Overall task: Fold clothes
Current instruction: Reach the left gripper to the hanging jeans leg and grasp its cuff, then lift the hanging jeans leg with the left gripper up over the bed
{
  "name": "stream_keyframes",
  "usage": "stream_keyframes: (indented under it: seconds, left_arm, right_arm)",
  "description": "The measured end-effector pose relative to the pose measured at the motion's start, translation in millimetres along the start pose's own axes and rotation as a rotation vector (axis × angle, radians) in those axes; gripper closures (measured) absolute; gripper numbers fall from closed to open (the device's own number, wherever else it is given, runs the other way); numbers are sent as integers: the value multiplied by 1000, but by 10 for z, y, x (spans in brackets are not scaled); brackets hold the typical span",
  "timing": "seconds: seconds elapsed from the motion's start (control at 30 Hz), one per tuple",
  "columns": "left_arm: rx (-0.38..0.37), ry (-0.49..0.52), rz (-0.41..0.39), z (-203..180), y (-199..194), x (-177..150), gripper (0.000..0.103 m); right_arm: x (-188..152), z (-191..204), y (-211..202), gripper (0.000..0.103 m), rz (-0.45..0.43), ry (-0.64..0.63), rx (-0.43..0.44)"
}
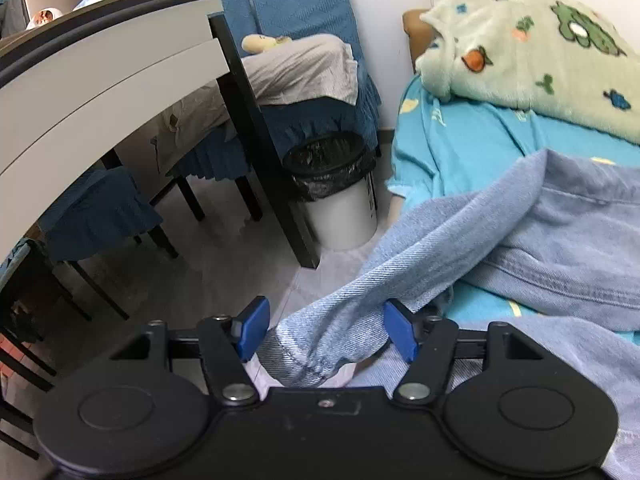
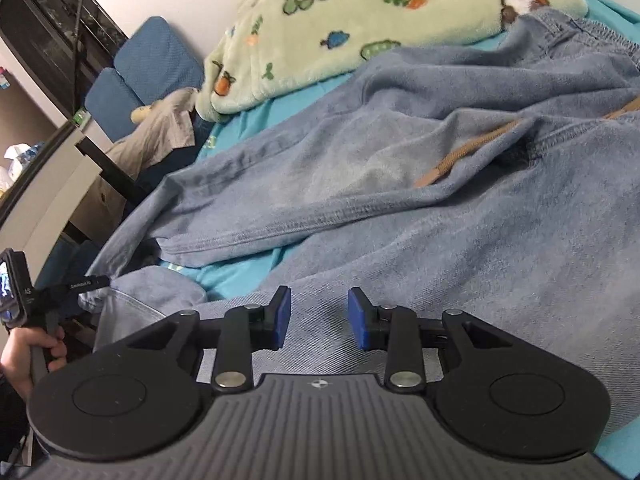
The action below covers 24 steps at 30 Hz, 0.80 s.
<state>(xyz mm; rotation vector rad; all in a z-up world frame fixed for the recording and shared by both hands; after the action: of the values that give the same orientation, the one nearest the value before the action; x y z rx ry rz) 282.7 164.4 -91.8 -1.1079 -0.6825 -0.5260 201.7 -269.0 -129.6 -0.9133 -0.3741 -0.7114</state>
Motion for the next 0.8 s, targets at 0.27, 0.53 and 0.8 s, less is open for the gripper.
stream_keyframes:
  seconds: [0.27, 0.53, 0.8]
  left_arm:
    - [-166, -53, 2, 179, 64, -146, 42]
    - [-229, -89, -75, 232, 19, 103, 97]
    - [-163, -173, -117, 307, 314, 1139, 98]
  right_arm:
    - [5, -54, 142, 69, 33, 36, 3]
    - [-11, -73, 189, 69, 46, 52, 11]
    - [-98, 77, 299, 67, 55, -30, 2]
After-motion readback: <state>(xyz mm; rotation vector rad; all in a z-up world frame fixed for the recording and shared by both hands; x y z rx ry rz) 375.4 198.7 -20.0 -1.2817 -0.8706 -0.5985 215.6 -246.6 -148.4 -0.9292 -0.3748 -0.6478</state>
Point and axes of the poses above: each gripper's, at about its wrist camera, not at the fingertips, and y roughly the way its jaws point, z to its left, x to its top, the point moved 1 cm from there along y, roughly the way its jaws point, and after that the axes turned 4 degrees about x, right-handed, at the moved point
